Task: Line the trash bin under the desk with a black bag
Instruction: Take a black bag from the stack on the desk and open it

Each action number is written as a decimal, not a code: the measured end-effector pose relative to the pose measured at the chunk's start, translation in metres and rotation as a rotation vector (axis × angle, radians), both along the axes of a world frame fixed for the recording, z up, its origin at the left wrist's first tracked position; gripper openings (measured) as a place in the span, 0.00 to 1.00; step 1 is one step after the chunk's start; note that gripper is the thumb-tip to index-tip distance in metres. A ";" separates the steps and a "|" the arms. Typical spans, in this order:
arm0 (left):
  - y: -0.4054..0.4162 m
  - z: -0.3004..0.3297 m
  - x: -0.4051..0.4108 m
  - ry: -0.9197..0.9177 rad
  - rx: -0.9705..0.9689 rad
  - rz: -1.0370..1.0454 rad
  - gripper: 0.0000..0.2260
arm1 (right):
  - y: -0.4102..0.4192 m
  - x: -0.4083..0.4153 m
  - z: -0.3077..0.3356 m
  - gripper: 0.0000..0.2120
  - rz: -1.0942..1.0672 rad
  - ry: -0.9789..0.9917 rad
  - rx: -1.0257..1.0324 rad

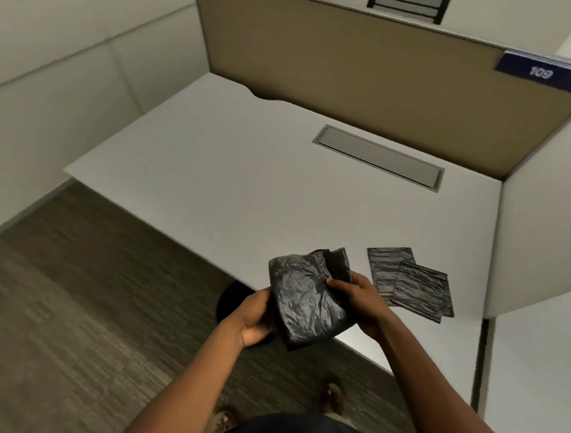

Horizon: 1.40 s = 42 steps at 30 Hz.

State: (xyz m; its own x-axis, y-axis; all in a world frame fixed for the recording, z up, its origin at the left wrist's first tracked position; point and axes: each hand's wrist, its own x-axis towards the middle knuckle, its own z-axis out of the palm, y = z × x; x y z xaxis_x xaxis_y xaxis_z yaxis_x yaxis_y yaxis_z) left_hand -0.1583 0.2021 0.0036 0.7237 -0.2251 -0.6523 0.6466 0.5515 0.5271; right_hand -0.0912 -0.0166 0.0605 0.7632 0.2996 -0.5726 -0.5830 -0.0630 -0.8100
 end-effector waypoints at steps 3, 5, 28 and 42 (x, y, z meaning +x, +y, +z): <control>0.021 0.007 -0.012 -0.016 0.088 0.137 0.13 | 0.026 -0.006 0.012 0.05 0.035 -0.149 -0.064; 0.036 0.010 -0.021 -0.022 0.112 0.230 0.10 | 0.038 -0.011 0.021 0.05 0.050 -0.223 -0.062; 0.124 0.005 -0.174 -0.071 0.083 0.128 0.11 | 0.182 -0.130 0.105 0.10 0.189 -0.492 0.242; 0.129 -0.036 -0.200 0.362 0.272 0.059 0.12 | 0.144 -0.163 0.127 0.11 0.045 -0.532 0.326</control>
State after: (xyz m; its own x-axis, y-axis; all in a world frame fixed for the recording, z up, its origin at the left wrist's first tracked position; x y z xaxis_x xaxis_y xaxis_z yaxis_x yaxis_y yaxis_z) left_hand -0.3582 0.3310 -0.0325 0.4443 0.0237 -0.8956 0.7877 0.4659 0.4031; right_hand -0.2543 0.1272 0.1872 0.9012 0.4334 0.0082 -0.0974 0.2208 -0.9704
